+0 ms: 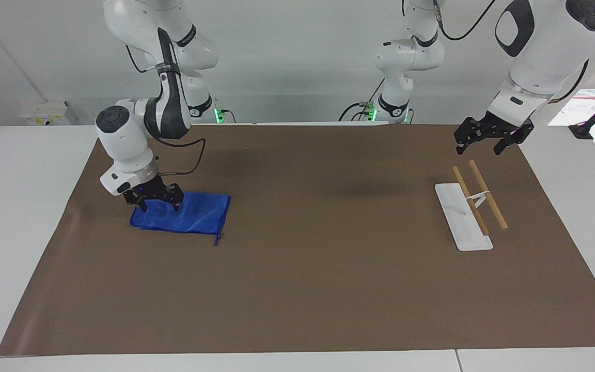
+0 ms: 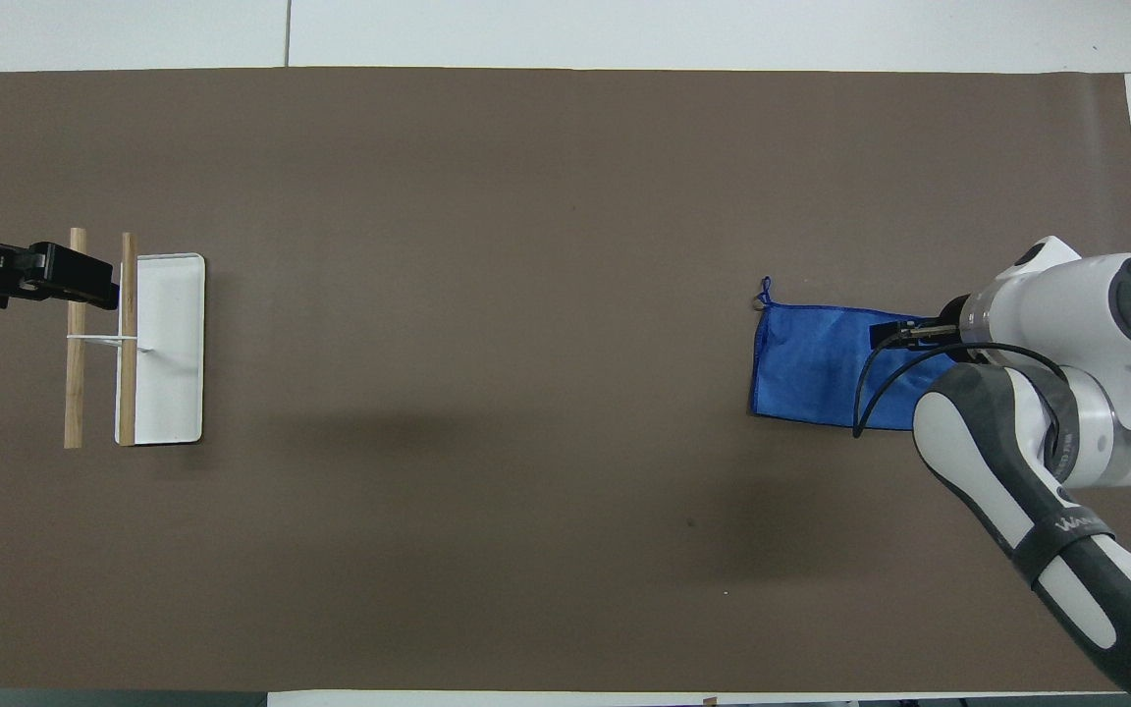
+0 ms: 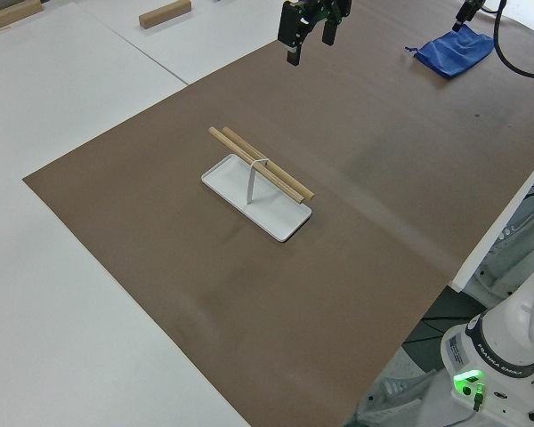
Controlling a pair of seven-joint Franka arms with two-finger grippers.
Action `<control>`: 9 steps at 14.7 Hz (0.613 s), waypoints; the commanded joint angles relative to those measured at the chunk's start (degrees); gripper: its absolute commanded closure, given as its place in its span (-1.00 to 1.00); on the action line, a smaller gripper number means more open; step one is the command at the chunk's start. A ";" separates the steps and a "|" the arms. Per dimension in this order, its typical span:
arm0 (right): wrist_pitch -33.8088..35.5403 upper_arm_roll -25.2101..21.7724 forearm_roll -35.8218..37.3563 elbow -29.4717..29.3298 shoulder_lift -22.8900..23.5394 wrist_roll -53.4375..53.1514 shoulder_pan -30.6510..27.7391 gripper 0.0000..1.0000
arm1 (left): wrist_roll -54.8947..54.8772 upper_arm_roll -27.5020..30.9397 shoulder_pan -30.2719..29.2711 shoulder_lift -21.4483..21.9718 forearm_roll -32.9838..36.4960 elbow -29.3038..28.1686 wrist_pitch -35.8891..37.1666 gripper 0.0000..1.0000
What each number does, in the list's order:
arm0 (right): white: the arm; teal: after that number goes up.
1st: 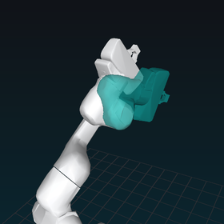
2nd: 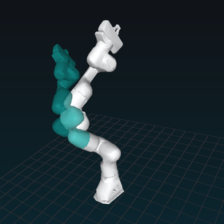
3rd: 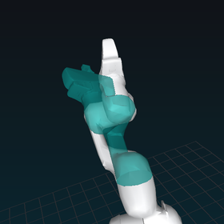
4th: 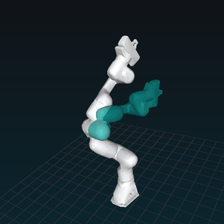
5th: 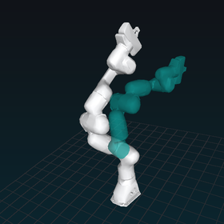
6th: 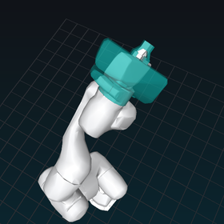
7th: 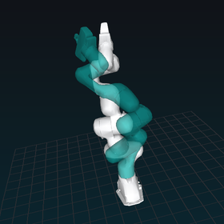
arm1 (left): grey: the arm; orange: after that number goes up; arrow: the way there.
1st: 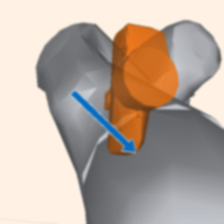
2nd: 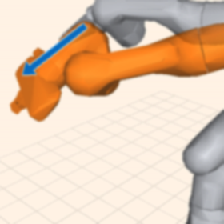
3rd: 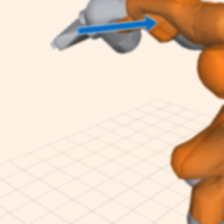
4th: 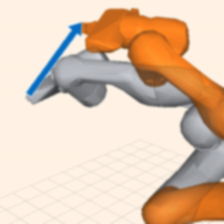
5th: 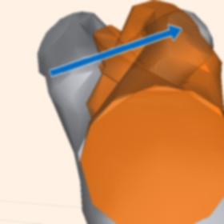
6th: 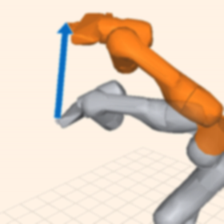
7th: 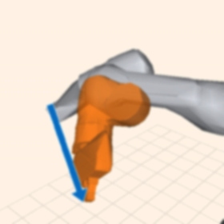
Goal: Right arm passes towel to left arm to hang
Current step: 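Lower the right gripper onto the blue towel's near edge and grasp it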
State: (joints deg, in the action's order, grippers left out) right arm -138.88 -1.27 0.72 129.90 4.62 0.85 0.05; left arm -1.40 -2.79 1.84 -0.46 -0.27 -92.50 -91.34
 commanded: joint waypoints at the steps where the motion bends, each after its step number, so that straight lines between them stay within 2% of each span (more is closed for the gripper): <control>1: -2.62 0.39 -0.98 2.55 0.21 0.38 -0.84 -1.00 | -0.36 0.06 -0.17 1.61 1.06 -1.54 -0.07 -1.00; 4: -5.87 0.30 -0.98 4.57 0.21 0.03 -1.10 -1.00 | -0.36 0.06 -0.17 1.61 1.06 -1.54 -0.07 -1.00; 7: -6.93 0.39 -0.98 4.40 2.67 -0.76 -1.89 -1.00 | -0.36 0.06 -0.17 1.61 1.06 -1.54 -0.07 -1.00; 9: -7.55 0.39 -0.98 4.31 2.67 -3.48 -1.19 -1.00 | -0.36 0.06 -0.17 1.61 1.06 -1.63 -0.16 -1.00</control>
State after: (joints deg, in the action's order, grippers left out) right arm -145.00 -1.31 0.67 133.98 6.90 -0.33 -1.13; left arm -1.40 -2.79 1.84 -0.46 -0.27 -92.50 -91.34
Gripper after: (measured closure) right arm 0.000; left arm 0.000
